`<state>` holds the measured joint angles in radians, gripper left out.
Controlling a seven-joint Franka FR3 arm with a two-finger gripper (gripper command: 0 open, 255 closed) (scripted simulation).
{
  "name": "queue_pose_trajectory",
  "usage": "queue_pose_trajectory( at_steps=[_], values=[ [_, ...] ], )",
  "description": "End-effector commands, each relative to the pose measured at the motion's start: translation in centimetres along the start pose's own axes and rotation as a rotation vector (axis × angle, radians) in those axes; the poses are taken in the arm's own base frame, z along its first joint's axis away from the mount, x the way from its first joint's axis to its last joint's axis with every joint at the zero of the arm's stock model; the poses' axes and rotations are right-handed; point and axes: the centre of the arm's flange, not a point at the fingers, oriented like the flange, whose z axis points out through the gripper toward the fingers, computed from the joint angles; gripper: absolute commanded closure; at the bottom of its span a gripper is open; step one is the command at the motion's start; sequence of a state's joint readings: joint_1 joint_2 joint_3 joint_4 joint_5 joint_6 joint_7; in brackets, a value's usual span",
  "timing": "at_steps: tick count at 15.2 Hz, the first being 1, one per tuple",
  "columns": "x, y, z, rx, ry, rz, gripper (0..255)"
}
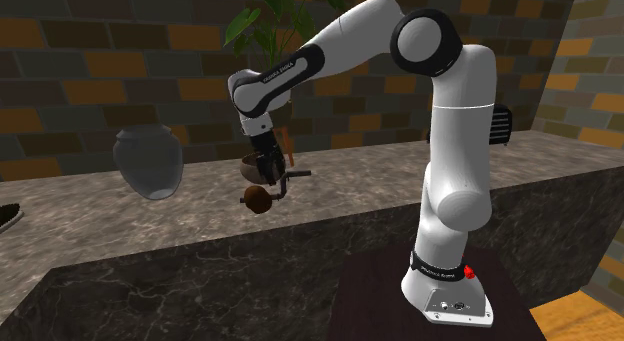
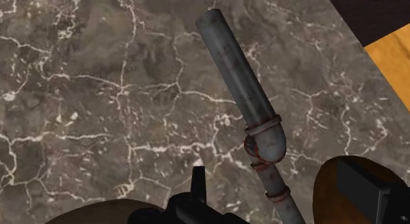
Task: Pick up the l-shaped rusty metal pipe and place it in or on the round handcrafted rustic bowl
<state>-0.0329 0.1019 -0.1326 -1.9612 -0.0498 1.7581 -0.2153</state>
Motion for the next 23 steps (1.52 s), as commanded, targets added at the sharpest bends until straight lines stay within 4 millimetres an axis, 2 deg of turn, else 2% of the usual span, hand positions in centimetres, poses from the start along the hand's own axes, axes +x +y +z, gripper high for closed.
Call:
queue_pose_trajectory(
  at_steps=[1,5,13,14,23],
  values=[
    [-0.1,-0.1,1.3,0.000,-0.002,0.000,0],
    [-0.1,-0.1,3.2,0.000,-0.002,0.000,0],
    [-0.1,-0.1,3.2,0.000,-0.002,0.000,0],
    [-0.1,-0.1,3.2,0.000,-0.002,0.000,255],
    [-0.1,-0.1,3.2,0.000,-0.002,0.000,255]
  ],
)
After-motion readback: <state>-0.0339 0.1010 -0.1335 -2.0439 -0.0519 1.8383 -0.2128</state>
